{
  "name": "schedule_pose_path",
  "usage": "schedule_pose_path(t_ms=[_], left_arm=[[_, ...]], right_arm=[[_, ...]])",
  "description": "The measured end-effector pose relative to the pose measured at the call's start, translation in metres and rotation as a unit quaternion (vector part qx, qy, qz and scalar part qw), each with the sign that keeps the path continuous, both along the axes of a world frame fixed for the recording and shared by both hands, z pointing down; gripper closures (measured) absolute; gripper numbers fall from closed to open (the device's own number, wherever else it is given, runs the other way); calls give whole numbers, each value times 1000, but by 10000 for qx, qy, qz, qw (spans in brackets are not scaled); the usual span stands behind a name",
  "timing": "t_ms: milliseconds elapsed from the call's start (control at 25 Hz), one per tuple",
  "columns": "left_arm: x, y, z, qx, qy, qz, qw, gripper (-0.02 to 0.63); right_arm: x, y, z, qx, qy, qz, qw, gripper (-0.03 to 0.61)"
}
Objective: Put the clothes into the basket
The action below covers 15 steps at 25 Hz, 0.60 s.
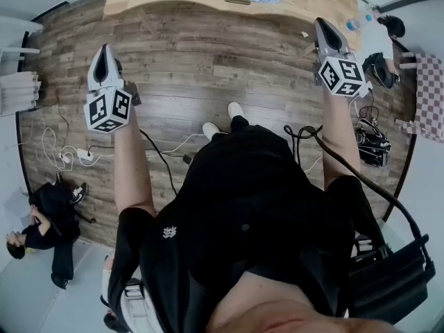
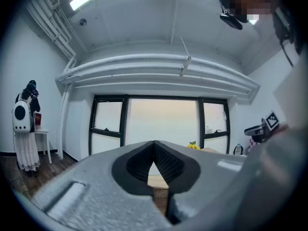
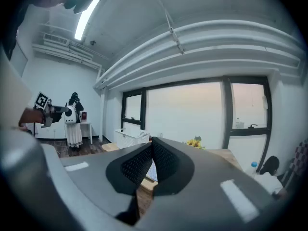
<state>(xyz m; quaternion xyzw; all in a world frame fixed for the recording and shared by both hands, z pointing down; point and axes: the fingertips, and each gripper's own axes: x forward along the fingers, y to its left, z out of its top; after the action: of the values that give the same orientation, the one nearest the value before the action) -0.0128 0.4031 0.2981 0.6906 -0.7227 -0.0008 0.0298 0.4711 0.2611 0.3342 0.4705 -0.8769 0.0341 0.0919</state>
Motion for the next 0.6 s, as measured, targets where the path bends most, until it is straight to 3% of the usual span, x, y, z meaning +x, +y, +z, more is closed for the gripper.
schedule_pose_path(t_ms=[360, 600], left_arm=[[27, 13, -16, 135, -79, -16, 9999, 612], [30, -28, -21, 77, -3, -277, 9996, 612]], right_arm=[[25, 5, -2, 212, -190, 65, 9996, 580], [28, -59, 17, 11, -244, -23, 9997, 578]])
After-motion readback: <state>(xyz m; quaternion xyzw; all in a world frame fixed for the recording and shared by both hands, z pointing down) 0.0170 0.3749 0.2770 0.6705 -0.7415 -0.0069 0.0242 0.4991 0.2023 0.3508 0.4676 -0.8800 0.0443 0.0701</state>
